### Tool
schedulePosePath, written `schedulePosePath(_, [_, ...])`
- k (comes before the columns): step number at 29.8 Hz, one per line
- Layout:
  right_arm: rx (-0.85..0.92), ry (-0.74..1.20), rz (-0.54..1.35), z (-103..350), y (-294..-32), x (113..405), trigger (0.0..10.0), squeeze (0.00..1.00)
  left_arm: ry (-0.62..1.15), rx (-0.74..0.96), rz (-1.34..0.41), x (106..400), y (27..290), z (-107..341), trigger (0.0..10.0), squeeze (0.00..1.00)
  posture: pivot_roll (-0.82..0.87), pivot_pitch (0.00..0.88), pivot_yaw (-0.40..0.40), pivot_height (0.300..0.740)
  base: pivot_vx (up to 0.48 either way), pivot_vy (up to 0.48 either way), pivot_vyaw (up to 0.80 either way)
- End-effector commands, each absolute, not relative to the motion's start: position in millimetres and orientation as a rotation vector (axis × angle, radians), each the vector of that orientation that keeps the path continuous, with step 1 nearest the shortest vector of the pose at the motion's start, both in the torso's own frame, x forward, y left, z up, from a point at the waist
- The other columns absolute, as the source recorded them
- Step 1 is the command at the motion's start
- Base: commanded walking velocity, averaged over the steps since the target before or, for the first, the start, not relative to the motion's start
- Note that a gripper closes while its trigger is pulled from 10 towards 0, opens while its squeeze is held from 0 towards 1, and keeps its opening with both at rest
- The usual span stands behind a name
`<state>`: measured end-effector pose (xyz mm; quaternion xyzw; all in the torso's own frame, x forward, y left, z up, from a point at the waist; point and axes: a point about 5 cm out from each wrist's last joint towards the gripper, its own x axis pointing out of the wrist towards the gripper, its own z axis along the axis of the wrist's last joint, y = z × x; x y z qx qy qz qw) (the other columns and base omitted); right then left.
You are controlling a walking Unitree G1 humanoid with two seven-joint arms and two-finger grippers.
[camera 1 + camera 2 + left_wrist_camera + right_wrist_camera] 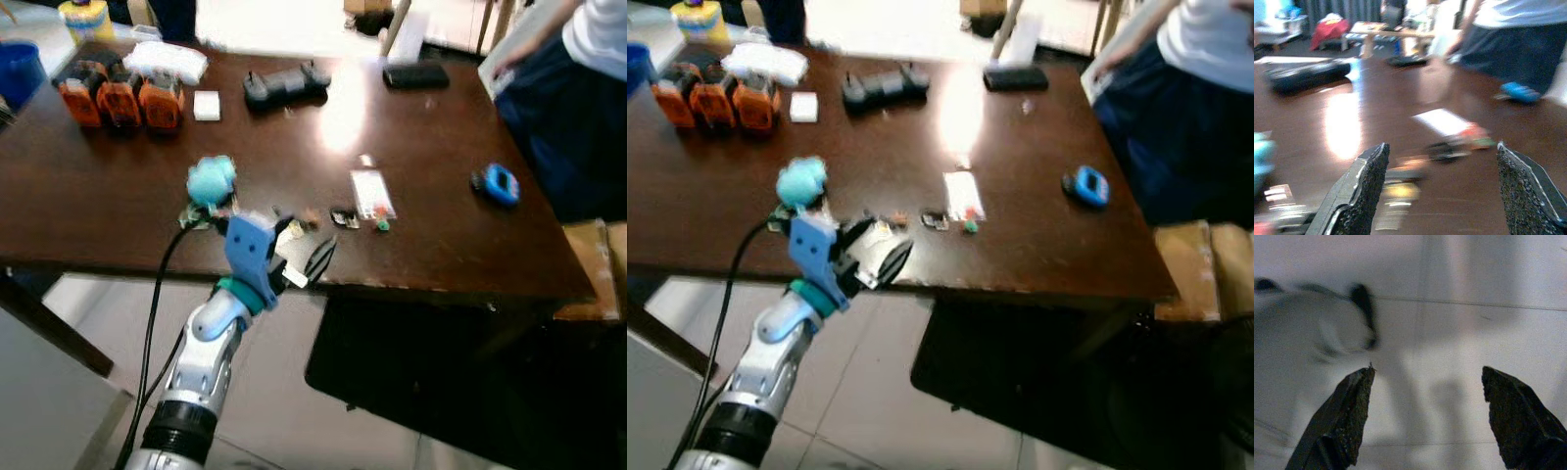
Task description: Hang keys on a hook
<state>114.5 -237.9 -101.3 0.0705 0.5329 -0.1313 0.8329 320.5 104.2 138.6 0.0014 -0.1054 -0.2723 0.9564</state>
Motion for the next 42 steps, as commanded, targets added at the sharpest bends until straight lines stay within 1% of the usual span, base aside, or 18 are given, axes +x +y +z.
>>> schedulePosePath(1, [0.146,1.177,-0.288,-105.5,-238.6,98.9,10.0,0.0,-0.201,0.002,-0.573,318.8,96.1,136.2,10.0,0.0,-0.06,0.101,0.069,0.74,0.442,0.0,0.0])
schedulePosePath(6, [0.145,1.176,-0.287,-105.5,-238.6,98.9,10.0,0.0,-0.193,0.002,-0.565,319.0,95.9,136.2,10.0,0.0,-0.06,0.102,0.07,0.74,0.355,0.0,0.0])
schedulePosePath(11, [0.145,1.178,-0.287,-105.6,-238.5,98.2,10.0,0.0,-0.188,0.036,-0.539,320.4,98.0,137.5,10.0,0.0,-0.06,0.104,0.07,0.74,0.0,0.0,0.0])
schedulePosePath(12, [0.144,1.18,-0.287,-105.8,-238.6,97.3,10.0,0.0,-0.219,0.035,-0.53,320.8,107.0,146.4,10.0,0.0,-0.06,0.106,0.071,0.74,0.0,0.0,0.0])
schedulePosePath(20, [0.14,1.185,-0.283,-106.2,-238.4,96.0,10.0,0.0,-0.253,0.002,-0.526,320.3,126.0,157.6,10.0,0.0,-0.06,0.105,0.068,0.74,0.0,0.0,0.0])
schedulePosePath(21, [0.138,1.186,-0.281,-106.3,-238.4,95.7,10.0,0.0,-0.256,0.026,-0.511,320.6,135.6,160.4,10.0,0.0,-0.06,0.103,0.069,0.74,0.0,0.0,0.0])
schedulePosePath(22, [0.138,1.186,-0.281,-106.3,-238.4,95.7,10.0,0.0,-0.256,0.026,-0.511,320.6,135.6,160.4,10.0,0.0,-0.06,0.103,0.069,0.74,0.0,0.0,0.0])
schedulePosePath(23, [0.134,1.188,-0.277,-106.3,-238.3,95.5,10.0,0.0,-0.244,0.063,-0.506,320.2,146.7,161.9,10.0,0.0,-0.06,0.102,0.069,0.74,0.0,0.0,0.0])
schedulePosePath(24, [0.134,1.188,-0.277,-106.3,-238.3,95.5,10.0,0.0,-0.244,0.063,-0.506,320.2,146.7,161.9,10.0,0.0,-0.06,0.102,0.069,0.74,0.0,0.0,0.0])
schedulePosePath(25, [0.13,1.191,-0.273,-106.4,-238.3,95.1,10.0,0.0,-0.224,0.094,-0.514,318.5,155.8,162.3,10.0,0.0,-0.06,0.101,0.069,0.74,0.0,0.0,0.0])
schedulePosePath(27, [0.13,1.191,-0.273,-106.4,-238.3,95.1,10.0,0.0,-0.224,0.094,-0.514,318.5,155.8,162.3,10.0,0.0,-0.06,0.101,0.069,0.74,0.0,0.0,0.0])
schedulePosePath(29, [0.125,1.196,-0.267,-106.6,-238.3,94.5,10.0,0.0,-0.143,0.144,-0.586,308.5,170.5,155.0,10.0,0.0,-0.05,0.101,0.07,0.74,0.0,0.0,0.0])
schedulePosePath(31, [0.125,1.196,-0.267,-106.6,-238.3,94.5,10.0,0.0,-0.143,0.144,-0.586,308.5,170.5,155.0,10.0,0.0,-0.05,0.101,0.07,0.74,0.0,0.0,0.0])
schedulePosePath(35, [0.117,1.2,-0.259,-106.7,-237.9,94.5,10.0,0.0,0.026,0.245,-0.588,298.3,191.5,127.4,10.0,0.0,-0.05,0.098,0.069,0.74,0.0,0.0,0.0])
schedulePosePath(36, [0.117,1.2,-0.259,-106.7,-237.9,94.5,10.0,0.0,0.026,0.245,-0.588,298.3,191.5,127.4,10.0,0.0,-0.05,0.098,0.069,0.74,0.0,0.0,0.0])
schedulePosePath(39, [0.11,1.201,-0.254,-106.5,-237.8,95.4,10.0,0.0,0.14,0.271,-0.597,291.2,213.0,114.1,10.0,0.0,-0.04,0.104,0.066,0.74,0.0,0.0,0.0])
schedulePosePath(41, [0.11,1.201,-0.254,-106.5,-237.8,95.4,10.0,0.0,0.14,0.271,-0.597,291.2,213.0,114.1,10.0,0.0,-0.04,0.104,0.066,0.74,0.0,0.0,0.0])
schedulePosePath(42, [0.108,1.201,-0.253,-106.5,-237.8,95.5,10.0,0.0,0.164,0.265,-0.596,289.7,219.7,113.6,10.0,0.0,-0.04,0.105,0.067,0.74,0.0,0.0,0.0])
